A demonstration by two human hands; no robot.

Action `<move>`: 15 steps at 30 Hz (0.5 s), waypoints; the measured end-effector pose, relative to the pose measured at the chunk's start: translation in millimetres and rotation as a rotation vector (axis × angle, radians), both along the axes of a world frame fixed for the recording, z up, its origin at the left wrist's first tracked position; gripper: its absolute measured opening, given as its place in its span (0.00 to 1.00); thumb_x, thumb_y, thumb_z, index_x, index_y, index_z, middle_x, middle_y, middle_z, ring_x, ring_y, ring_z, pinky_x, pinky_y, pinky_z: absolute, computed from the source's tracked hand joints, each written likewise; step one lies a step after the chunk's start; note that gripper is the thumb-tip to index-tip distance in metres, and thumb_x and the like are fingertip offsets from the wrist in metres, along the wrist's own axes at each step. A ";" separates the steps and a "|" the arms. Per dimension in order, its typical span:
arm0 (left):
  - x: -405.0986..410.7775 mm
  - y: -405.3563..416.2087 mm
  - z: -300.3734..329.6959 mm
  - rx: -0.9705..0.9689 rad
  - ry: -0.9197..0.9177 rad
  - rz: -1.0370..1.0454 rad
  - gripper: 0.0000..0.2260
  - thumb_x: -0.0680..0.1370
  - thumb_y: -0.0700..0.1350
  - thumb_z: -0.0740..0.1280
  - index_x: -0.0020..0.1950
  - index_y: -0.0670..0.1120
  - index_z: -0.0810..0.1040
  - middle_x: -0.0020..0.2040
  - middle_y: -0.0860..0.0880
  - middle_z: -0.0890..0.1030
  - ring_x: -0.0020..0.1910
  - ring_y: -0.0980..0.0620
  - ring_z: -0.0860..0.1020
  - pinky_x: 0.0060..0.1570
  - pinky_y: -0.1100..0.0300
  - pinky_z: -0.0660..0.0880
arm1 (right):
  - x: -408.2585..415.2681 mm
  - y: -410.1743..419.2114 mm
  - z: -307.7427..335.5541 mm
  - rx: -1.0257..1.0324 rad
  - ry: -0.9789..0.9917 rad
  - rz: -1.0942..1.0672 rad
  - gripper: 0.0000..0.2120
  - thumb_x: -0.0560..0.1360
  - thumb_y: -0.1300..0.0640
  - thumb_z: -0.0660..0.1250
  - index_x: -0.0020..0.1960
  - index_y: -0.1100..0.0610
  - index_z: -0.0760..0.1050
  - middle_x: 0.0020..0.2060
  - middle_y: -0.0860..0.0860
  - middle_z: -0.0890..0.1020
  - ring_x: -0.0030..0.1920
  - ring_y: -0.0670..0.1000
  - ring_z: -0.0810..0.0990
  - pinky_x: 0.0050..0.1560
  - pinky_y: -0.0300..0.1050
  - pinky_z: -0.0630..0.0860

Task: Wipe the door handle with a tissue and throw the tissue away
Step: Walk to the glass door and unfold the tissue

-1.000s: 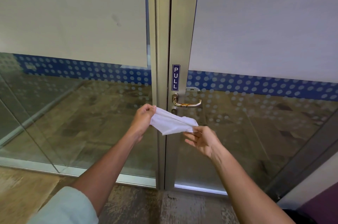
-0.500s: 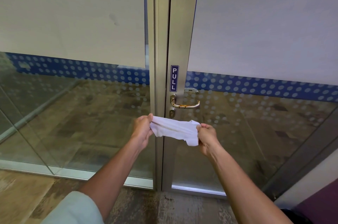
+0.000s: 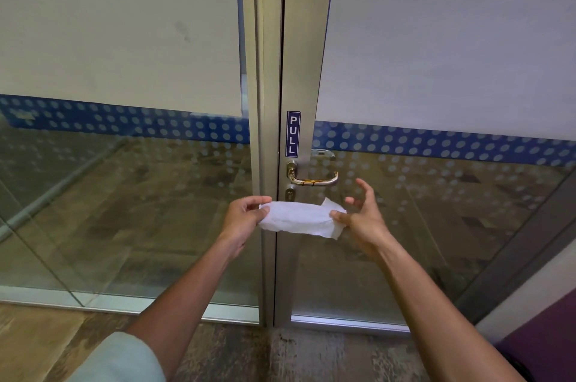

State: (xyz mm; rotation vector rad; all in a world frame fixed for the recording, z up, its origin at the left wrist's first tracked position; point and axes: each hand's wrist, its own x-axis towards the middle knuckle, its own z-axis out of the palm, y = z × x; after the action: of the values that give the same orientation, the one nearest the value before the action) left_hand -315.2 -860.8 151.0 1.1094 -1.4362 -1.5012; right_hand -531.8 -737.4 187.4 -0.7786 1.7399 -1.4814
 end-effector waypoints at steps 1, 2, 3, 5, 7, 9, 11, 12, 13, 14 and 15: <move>0.3 -1.8 0.6 -0.027 -0.030 -0.019 0.12 0.77 0.33 0.70 0.59 0.41 0.83 0.57 0.42 0.84 0.55 0.48 0.82 0.54 0.59 0.79 | -1.0 1.3 -0.7 -0.002 0.123 0.009 0.42 0.71 0.68 0.74 0.75 0.39 0.60 0.63 0.49 0.73 0.62 0.53 0.76 0.62 0.54 0.77; 0.6 -3.2 1.9 -0.055 -0.067 -0.044 0.13 0.76 0.33 0.72 0.60 0.41 0.83 0.56 0.44 0.84 0.55 0.48 0.82 0.51 0.61 0.79 | -2.2 3.1 -0.9 -0.020 0.228 0.032 0.39 0.72 0.67 0.74 0.73 0.40 0.64 0.63 0.48 0.74 0.61 0.52 0.76 0.61 0.51 0.77; 0.3 -5.5 2.0 -0.081 -0.100 -0.074 0.14 0.75 0.34 0.73 0.60 0.41 0.83 0.55 0.45 0.84 0.54 0.49 0.82 0.50 0.63 0.78 | -3.6 4.1 -1.1 -0.032 0.320 0.061 0.34 0.72 0.66 0.74 0.71 0.40 0.69 0.63 0.47 0.76 0.60 0.51 0.77 0.60 0.48 0.77; -0.7 -8.5 3.5 -0.132 -0.170 -0.137 0.15 0.73 0.33 0.75 0.60 0.41 0.83 0.53 0.47 0.84 0.52 0.50 0.82 0.47 0.67 0.78 | -5.1 6.4 0.1 -0.013 0.472 0.130 0.25 0.75 0.66 0.72 0.66 0.44 0.76 0.60 0.47 0.81 0.54 0.45 0.79 0.58 0.40 0.77; -2.1 -11.5 5.7 -0.211 -0.253 -0.186 0.15 0.73 0.33 0.75 0.59 0.41 0.83 0.51 0.47 0.84 0.49 0.52 0.82 0.46 0.69 0.76 | -5.3 7.4 0.9 0.045 0.623 0.173 0.18 0.76 0.65 0.70 0.63 0.51 0.80 0.59 0.48 0.83 0.52 0.39 0.79 0.53 0.27 0.74; -4.0 -15.7 6.2 -0.295 -0.348 -0.228 0.13 0.74 0.35 0.75 0.57 0.42 0.84 0.49 0.49 0.85 0.46 0.54 0.81 0.47 0.65 0.74 | -4.9 8.2 1.3 0.095 0.736 0.197 0.16 0.76 0.64 0.70 0.63 0.55 0.81 0.58 0.49 0.84 0.52 0.39 0.79 0.46 0.22 0.70; -4.8 -19.6 6.1 -0.355 -0.427 -0.262 0.09 0.75 0.38 0.74 0.54 0.44 0.86 0.46 0.51 0.85 0.44 0.57 0.80 0.45 0.64 0.72 | -3.9 9.5 2.9 0.117 0.829 0.225 0.16 0.75 0.62 0.72 0.62 0.57 0.81 0.57 0.52 0.84 0.51 0.41 0.78 0.48 0.27 0.69; -5.5 -20.3 7.3 -0.380 -0.454 -0.271 0.07 0.76 0.39 0.74 0.53 0.45 0.86 0.45 0.52 0.85 0.43 0.57 0.79 0.43 0.64 0.71 | -4.3 9.9 3.8 0.130 0.847 0.239 0.16 0.75 0.61 0.73 0.62 0.58 0.81 0.57 0.53 0.84 0.50 0.42 0.78 0.49 0.31 0.70; -6.4 -20.7 8.6 -0.401 -0.468 -0.269 0.05 0.76 0.40 0.73 0.51 0.46 0.87 0.43 0.52 0.84 0.42 0.57 0.79 0.42 0.64 0.70 | -5.2 9.7 4.6 0.146 0.844 0.244 0.15 0.75 0.59 0.73 0.61 0.58 0.82 0.55 0.53 0.85 0.50 0.43 0.78 0.50 0.34 0.71; -7.6 -20.3 11.1 -0.417 -0.467 -0.264 0.04 0.77 0.41 0.73 0.49 0.46 0.87 0.41 0.53 0.83 0.41 0.57 0.78 0.40 0.63 0.70 | -6.1 9.0 4.8 0.161 0.829 0.243 0.13 0.75 0.58 0.73 0.59 0.57 0.83 0.53 0.53 0.85 0.49 0.44 0.79 0.48 0.37 0.73; -8.9 -19.4 14.3 -0.423 -0.461 -0.255 0.03 0.77 0.42 0.73 0.48 0.45 0.86 0.39 0.54 0.82 0.40 0.57 0.76 0.39 0.62 0.70 | -7.1 7.9 5.0 0.173 0.807 0.245 0.10 0.74 0.56 0.73 0.55 0.54 0.84 0.50 0.53 0.86 0.48 0.46 0.80 0.45 0.38 0.74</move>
State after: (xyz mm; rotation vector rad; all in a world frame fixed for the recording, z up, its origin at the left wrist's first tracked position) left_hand -324.1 -880.2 165.3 1.0719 -2.1630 -1.0557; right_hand -538.9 -729.4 192.4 -1.5729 2.1892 -0.8736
